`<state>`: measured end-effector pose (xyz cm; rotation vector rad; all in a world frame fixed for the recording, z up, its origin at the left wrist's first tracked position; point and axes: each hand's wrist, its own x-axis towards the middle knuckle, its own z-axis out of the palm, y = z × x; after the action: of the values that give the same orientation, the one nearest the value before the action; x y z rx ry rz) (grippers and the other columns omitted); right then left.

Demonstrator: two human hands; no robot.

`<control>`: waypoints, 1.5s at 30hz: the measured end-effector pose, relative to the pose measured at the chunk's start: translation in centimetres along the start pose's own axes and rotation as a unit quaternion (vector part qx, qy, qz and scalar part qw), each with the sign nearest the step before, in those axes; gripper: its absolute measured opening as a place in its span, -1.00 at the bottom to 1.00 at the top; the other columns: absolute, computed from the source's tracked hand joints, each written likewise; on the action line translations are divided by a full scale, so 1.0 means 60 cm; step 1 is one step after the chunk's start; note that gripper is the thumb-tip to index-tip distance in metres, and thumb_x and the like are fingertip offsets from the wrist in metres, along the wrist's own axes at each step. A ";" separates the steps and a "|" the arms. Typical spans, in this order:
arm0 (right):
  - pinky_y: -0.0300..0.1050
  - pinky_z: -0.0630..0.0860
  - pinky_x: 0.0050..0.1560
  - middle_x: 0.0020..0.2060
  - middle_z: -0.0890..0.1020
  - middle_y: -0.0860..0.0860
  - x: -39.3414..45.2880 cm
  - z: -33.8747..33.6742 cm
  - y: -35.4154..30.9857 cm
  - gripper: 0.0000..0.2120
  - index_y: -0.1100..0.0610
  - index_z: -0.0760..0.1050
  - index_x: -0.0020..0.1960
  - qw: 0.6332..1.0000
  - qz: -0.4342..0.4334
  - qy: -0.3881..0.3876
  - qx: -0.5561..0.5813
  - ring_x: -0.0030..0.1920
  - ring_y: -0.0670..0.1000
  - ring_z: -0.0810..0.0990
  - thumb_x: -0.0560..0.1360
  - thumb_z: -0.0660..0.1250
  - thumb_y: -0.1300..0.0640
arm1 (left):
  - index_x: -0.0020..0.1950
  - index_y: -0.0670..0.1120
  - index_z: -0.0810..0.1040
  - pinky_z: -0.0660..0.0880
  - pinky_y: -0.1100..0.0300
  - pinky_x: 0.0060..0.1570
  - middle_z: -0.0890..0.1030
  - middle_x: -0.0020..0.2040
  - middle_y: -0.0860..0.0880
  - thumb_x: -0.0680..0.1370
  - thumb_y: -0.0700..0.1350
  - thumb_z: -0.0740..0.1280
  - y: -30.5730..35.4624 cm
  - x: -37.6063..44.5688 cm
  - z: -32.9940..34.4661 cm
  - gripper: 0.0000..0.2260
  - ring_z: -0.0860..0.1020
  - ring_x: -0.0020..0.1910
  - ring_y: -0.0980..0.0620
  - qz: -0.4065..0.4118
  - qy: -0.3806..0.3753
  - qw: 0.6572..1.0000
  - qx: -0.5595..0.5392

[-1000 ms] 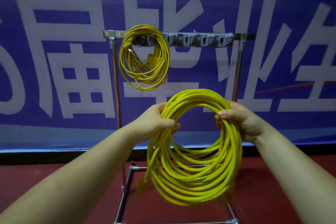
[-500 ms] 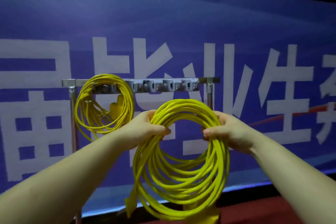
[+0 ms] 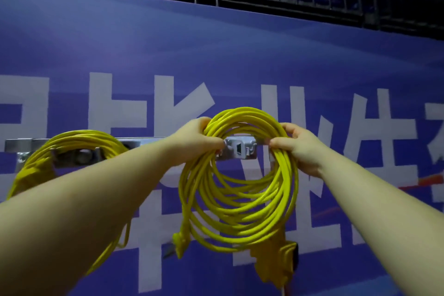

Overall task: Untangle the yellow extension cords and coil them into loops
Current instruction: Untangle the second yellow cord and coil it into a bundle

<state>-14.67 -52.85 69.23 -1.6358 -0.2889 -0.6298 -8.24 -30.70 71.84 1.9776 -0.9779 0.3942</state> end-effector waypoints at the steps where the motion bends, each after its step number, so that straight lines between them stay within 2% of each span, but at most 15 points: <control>1: -0.25 0.54 -0.45 -0.25 0.59 0.09 0.019 -0.002 0.003 -0.69 0.20 0.44 0.18 1.000 -0.004 0.004 0.010 -0.46 -0.09 0.60 0.46 0.31 0.39 | 0.01 -0.12 0.50 0.60 0.10 -0.15 0.60 -0.18 -0.12 0.45 -0.20 0.40 -0.001 0.020 -0.003 -0.83 0.62 -0.23 -0.02 0.005 0.004 1.000 0.015; 4: -0.25 0.52 -0.46 -0.20 0.61 0.12 0.066 -0.006 0.022 -0.66 0.18 0.42 0.22 0.999 -0.004 0.008 0.042 -0.44 -0.07 0.63 0.47 0.31 0.35 | 0.08 -0.11 0.51 0.59 0.23 -0.21 0.64 -0.10 -0.11 0.48 -0.17 0.38 -0.011 0.068 -0.011 -0.80 0.64 -0.18 0.03 0.006 0.002 0.998 0.054; 12: -0.07 0.57 -0.27 -0.23 0.63 0.09 0.120 -0.014 0.084 -0.57 0.12 0.40 0.28 0.999 0.012 -0.019 0.049 -0.33 0.02 0.64 0.44 0.38 0.25 | 0.09 -0.04 0.53 0.55 0.03 0.11 0.63 -0.02 -0.06 0.38 -0.06 0.51 -0.041 0.114 -0.033 -0.67 0.61 0.00 -0.04 -0.017 -0.111 0.979 0.168; 16: -0.07 0.58 -0.30 -0.30 0.63 0.07 0.116 -0.010 0.107 -0.58 0.14 0.39 0.28 0.997 0.027 -0.021 0.071 -0.34 0.03 0.63 0.44 0.36 0.25 | 0.05 0.01 0.51 0.56 0.10 0.00 0.61 -0.04 -0.01 0.37 -0.02 0.51 -0.046 0.108 -0.025 -0.68 0.59 -0.01 -0.02 -0.025 -0.135 0.969 0.206; 18: -0.05 0.56 -0.28 -0.33 0.63 0.07 0.112 -0.012 0.117 -0.57 0.14 0.38 0.28 0.995 0.037 -0.015 0.093 -0.34 0.04 0.63 0.44 0.36 0.25 | 0.13 0.00 0.50 0.50 0.19 -0.07 0.59 0.01 0.00 0.38 0.01 0.49 -0.043 0.106 -0.017 -0.63 0.56 0.00 0.00 -0.014 -0.126 0.961 0.247; 23: -0.12 0.59 -0.38 -0.40 0.61 0.06 0.099 -0.007 0.134 -0.62 0.15 0.37 0.25 0.991 0.043 0.001 0.129 -0.42 -0.01 0.62 0.46 0.32 0.28 | 0.23 -0.06 0.49 0.48 0.16 -0.03 0.58 0.11 -0.06 0.38 0.08 0.48 -0.046 0.098 -0.006 -0.52 0.54 0.03 -0.03 0.002 -0.103 0.932 0.347; 25: -0.15 0.59 -0.39 -0.40 0.63 0.06 0.096 0.001 0.149 -0.60 0.15 0.36 0.25 0.985 0.048 0.016 0.163 -0.42 -0.03 0.63 0.44 0.34 0.26 | 0.38 -0.01 0.37 0.50 0.10 0.07 0.54 0.20 -0.07 0.37 0.07 0.49 -0.048 0.094 -0.001 -0.37 0.53 0.09 -0.06 0.032 -0.094 0.925 0.367; 27: -0.16 0.59 -0.38 -0.38 0.65 0.04 0.095 0.005 0.163 -0.54 0.13 0.37 0.25 0.978 0.048 0.039 0.199 -0.39 -0.04 0.64 0.38 0.38 0.20 | 0.54 0.09 0.03 0.47 0.04 0.13 0.50 0.23 -0.07 0.38 0.06 0.49 -0.050 0.087 0.000 -0.13 0.51 0.15 -0.09 0.067 -0.073 0.923 0.372; 28: -0.16 0.59 -0.38 -0.37 0.66 0.03 0.092 0.007 0.166 -0.49 0.12 0.38 0.26 0.976 0.046 0.047 0.209 -0.37 -0.05 0.65 0.33 0.40 0.16 | 0.54 0.12 -0.08 0.47 0.03 0.12 0.49 0.23 -0.08 0.40 0.06 0.47 -0.053 0.082 0.000 -0.09 0.51 0.14 -0.09 0.086 -0.058 0.917 0.386; 30: -0.11 0.59 -0.33 -0.32 0.66 0.03 0.088 0.012 0.171 -0.42 0.11 0.39 0.26 0.976 0.040 0.064 0.206 -0.33 -0.03 0.66 0.27 0.42 0.06 | 0.54 0.15 -0.11 0.46 0.05 0.10 0.46 0.26 -0.09 0.46 0.11 0.40 -0.063 0.076 0.002 -0.16 0.48 0.16 -0.08 0.121 -0.036 0.892 0.434; 33: -0.02 0.58 -0.16 -0.15 0.64 0.06 0.076 0.027 0.180 -0.49 0.06 0.41 0.27 0.984 0.030 0.113 0.137 -0.14 0.05 0.65 0.36 0.35 -0.08 | 0.54 0.07 -0.18 0.42 0.04 0.19 0.39 0.37 -0.08 0.55 0.17 0.23 -0.078 0.063 0.014 -0.26 0.42 0.28 -0.08 0.138 -0.023 0.861 0.488; 36: -0.01 0.55 -0.01 0.05 0.60 0.03 0.060 0.047 0.187 -0.51 0.00 0.29 0.40 0.989 0.018 0.150 0.006 0.06 0.08 0.59 0.53 0.13 -0.17 | 0.54 -0.04 -0.22 0.26 0.06 0.32 0.28 0.48 -0.04 0.59 0.19 0.10 -0.079 0.047 0.028 -0.30 0.31 0.40 -0.06 0.153 0.003 0.830 0.536; 40: -0.11 0.37 0.02 0.08 0.50 0.05 0.041 0.050 0.171 -0.49 0.00 0.11 0.48 0.980 0.045 0.130 -0.141 0.18 0.11 0.50 0.59 -0.03 -0.17 | 0.54 -0.06 -0.25 0.09 -0.02 0.43 0.14 0.54 -0.06 0.61 0.20 -0.02 -0.063 0.033 0.035 -0.35 0.19 0.48 -0.08 0.099 -0.015 0.838 0.537; 42: -0.06 0.36 0.12 0.17 0.49 0.10 0.037 0.045 0.157 -0.38 0.04 0.11 0.48 0.974 0.056 0.103 -0.195 0.19 0.10 0.47 0.53 -0.04 -0.27 | 0.54 -0.06 -0.23 0.15 -0.02 0.39 0.22 0.51 -0.08 0.62 0.17 -0.07 -0.052 0.036 0.033 -0.40 0.26 0.44 -0.11 0.086 -0.020 0.833 0.547; 45: 0.01 0.43 0.17 0.01 0.57 0.06 0.035 0.034 0.133 -0.29 0.05 0.25 0.42 0.958 0.051 0.083 -0.270 0.13 0.10 0.53 0.45 -0.06 -0.38 | 0.55 -0.03 -0.19 0.39 0.04 0.17 0.42 0.38 -0.10 0.66 0.03 0.01 -0.050 0.041 0.032 -0.46 0.46 0.24 -0.13 0.078 0.003 0.844 0.530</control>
<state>-8.28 -52.58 63.64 -2.0853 0.1056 -0.8086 -4.53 -32.52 70.52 2.8543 -1.0115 1.2396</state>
